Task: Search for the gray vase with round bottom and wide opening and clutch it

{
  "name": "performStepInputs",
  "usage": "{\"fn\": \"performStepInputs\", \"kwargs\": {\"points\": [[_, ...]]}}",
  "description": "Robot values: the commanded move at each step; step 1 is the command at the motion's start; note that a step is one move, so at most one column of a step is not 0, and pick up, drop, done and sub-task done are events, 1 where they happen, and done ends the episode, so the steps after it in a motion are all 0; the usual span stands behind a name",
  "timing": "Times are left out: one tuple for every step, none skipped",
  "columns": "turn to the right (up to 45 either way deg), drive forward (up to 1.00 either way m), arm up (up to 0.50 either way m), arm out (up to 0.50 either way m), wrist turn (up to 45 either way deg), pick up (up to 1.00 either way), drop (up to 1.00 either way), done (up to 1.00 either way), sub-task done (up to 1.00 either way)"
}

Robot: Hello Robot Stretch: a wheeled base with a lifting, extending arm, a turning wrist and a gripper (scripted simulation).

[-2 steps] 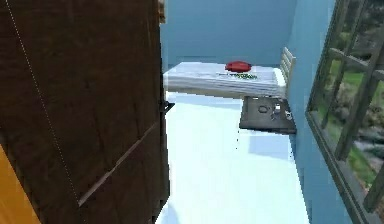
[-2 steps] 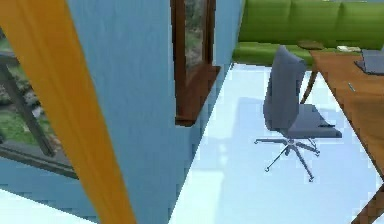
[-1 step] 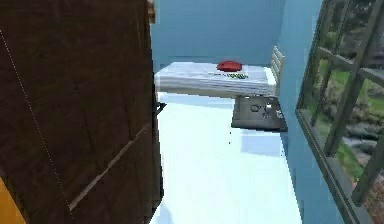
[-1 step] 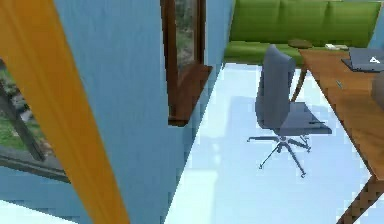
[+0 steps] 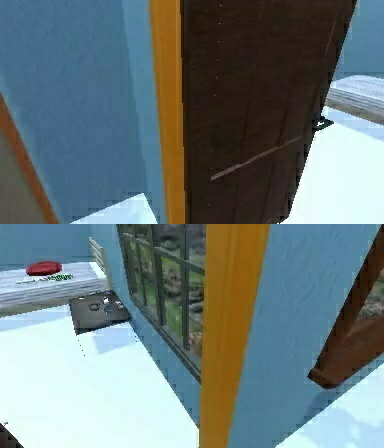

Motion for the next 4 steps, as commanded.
{"fn": "performStepInputs", "kwargs": {"points": [[-45.0,0.0,0.0,0.0,0.0,0.0,0.0,0.0,0.0],[-45.0,0.0,0.0,0.0,0.0,0.0,0.0,0.0,0.0],[-30.0,0.0,0.0,0.0,0.0,0.0,0.0,0.0,0.0],[0.0,0.15,0.0,0.0,0.0,0.0,0.0,0.0,0.0]]}}
